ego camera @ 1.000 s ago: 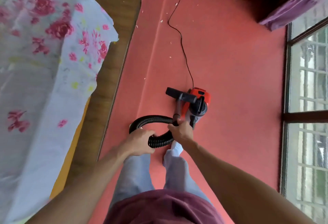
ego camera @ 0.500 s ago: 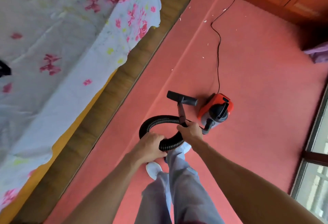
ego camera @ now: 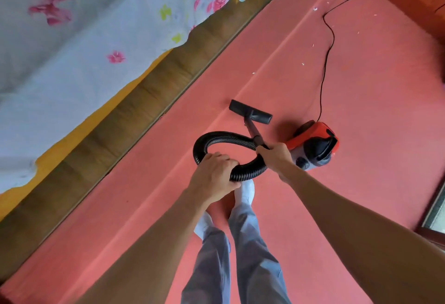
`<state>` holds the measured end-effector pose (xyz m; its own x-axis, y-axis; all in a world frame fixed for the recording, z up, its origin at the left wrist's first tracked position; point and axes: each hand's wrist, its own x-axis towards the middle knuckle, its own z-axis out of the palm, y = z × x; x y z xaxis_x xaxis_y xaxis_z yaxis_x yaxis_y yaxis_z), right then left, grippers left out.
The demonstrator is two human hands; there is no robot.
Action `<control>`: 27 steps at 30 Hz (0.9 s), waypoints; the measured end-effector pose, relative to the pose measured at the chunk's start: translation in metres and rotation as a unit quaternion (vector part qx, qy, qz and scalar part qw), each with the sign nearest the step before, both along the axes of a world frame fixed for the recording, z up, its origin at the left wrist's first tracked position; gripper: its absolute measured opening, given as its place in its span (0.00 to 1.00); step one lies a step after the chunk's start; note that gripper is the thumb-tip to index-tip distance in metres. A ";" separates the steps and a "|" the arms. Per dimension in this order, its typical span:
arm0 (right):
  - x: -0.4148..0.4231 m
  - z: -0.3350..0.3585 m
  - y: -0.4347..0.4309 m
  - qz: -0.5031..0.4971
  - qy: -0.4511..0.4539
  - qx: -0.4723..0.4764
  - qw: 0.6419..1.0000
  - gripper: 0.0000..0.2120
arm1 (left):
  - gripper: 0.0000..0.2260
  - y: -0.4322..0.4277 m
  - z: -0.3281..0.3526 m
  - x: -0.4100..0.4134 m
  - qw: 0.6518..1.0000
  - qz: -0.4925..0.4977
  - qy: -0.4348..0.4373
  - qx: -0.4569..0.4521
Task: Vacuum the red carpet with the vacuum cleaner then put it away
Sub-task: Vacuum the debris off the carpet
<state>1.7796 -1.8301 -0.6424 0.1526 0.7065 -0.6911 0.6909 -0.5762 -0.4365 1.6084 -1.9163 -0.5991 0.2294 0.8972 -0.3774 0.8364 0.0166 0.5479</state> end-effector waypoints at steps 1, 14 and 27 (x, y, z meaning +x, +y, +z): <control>-0.002 -0.010 0.004 0.005 -0.002 -0.003 1.000 0.08 | 0.14 0.001 -0.009 -0.001 1.000 0.005 0.000 -0.002; -0.009 -0.115 0.036 0.027 -0.007 0.021 0.999 0.09 | 0.20 0.025 -0.115 -0.008 0.999 0.042 -0.002 0.016; -0.006 -0.130 0.143 0.171 -0.101 0.032 0.980 0.15 | 0.15 0.094 -0.131 0.036 0.981 0.188 -0.055 -0.012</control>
<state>1.7740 -1.6869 -0.7729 0.0289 0.7808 -0.6241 0.9150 -0.2721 -0.2980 1.6440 -1.8226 -0.7298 -0.0756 0.9171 -0.3913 0.7045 0.3269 0.6300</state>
